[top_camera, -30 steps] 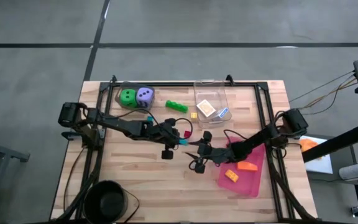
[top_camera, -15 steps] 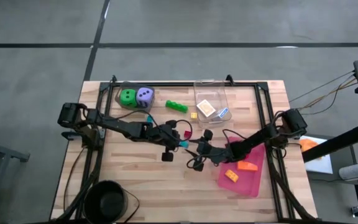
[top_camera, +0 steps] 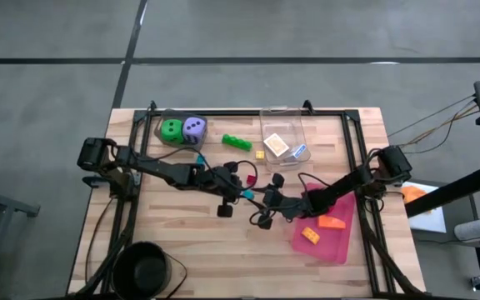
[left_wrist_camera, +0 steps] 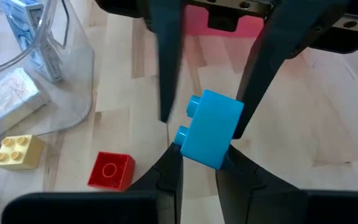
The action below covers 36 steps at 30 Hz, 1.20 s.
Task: Pick & Place Toys
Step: Put the right blue game piece into the pink bin
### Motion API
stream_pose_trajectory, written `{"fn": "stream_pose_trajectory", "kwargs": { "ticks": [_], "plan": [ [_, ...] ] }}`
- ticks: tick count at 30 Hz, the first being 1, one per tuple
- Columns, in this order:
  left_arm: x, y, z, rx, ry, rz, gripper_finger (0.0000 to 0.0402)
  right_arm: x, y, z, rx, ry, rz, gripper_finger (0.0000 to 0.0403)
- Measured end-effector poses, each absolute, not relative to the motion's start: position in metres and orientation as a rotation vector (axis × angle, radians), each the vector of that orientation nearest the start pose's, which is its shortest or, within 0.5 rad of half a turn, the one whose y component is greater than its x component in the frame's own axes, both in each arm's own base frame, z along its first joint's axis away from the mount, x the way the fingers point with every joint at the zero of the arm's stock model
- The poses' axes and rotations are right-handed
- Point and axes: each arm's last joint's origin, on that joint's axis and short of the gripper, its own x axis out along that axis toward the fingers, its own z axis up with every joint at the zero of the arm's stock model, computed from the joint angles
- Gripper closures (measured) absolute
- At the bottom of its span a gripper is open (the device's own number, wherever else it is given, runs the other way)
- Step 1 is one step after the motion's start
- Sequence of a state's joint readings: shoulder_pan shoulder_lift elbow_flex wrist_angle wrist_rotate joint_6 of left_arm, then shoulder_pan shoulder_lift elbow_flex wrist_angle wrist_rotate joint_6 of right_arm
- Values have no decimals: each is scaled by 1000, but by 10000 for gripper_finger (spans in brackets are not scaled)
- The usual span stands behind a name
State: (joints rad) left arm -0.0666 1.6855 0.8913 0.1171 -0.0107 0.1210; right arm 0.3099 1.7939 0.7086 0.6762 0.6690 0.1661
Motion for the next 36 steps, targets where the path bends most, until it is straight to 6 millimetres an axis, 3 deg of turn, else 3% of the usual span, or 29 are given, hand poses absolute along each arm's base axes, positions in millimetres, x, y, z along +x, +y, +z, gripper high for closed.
{"fn": "stream_pose_trajectory", "kwargs": {
  "ticks": [5,11,17,23,29,36],
  "plan": [
    [339,-22,172,135,674,-90,339,319,83,136,-39,338,-375,317],
    [337,-22,171,161,679,-102,329,319,84,136,-47,340,-363,316],
    [322,-23,168,218,681,-178,208,317,89,136,-64,341,-338,316],
    [294,-17,183,201,494,-180,128,319,102,145,-79,253,-147,316],
    [255,-12,200,202,312,-153,111,307,106,150,-67,92,61,316],
    [225,-9,207,178,200,-131,109,267,94,134,6,11,94,316]
  ]
}}
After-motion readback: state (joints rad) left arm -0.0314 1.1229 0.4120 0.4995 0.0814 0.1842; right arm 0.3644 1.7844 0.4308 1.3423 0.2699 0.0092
